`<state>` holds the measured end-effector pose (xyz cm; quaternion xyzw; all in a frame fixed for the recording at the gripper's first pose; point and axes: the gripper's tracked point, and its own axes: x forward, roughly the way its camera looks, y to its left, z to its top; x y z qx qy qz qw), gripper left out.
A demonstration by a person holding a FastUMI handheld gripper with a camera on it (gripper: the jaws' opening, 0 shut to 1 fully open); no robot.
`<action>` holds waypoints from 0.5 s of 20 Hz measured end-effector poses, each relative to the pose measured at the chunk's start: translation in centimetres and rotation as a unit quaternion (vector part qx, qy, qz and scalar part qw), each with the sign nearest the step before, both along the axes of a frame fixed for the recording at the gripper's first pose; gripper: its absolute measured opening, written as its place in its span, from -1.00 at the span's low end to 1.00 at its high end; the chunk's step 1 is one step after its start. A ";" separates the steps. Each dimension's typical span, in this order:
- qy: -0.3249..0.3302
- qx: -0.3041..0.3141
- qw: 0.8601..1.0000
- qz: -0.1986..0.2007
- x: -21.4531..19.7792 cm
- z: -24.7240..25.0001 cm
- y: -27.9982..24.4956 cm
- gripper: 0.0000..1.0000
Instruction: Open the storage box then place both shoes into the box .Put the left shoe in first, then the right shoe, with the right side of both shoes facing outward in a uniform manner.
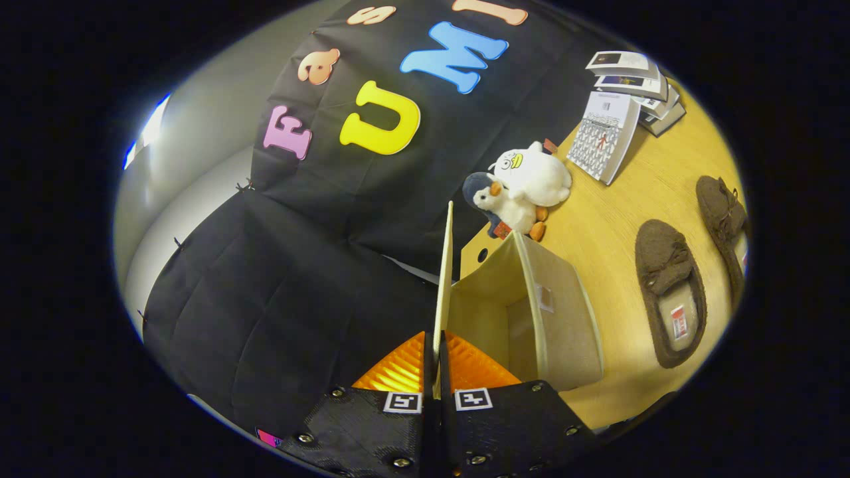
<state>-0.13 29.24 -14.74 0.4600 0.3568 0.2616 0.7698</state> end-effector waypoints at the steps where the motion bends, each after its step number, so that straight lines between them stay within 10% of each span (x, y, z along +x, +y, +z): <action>1: -0.005 -0.003 1.000 0.005 0.1 0.6 0.7 -0.92; 10: -0.050 -0.027 0.997 0.048 1.0 5.3 7.2 -0.89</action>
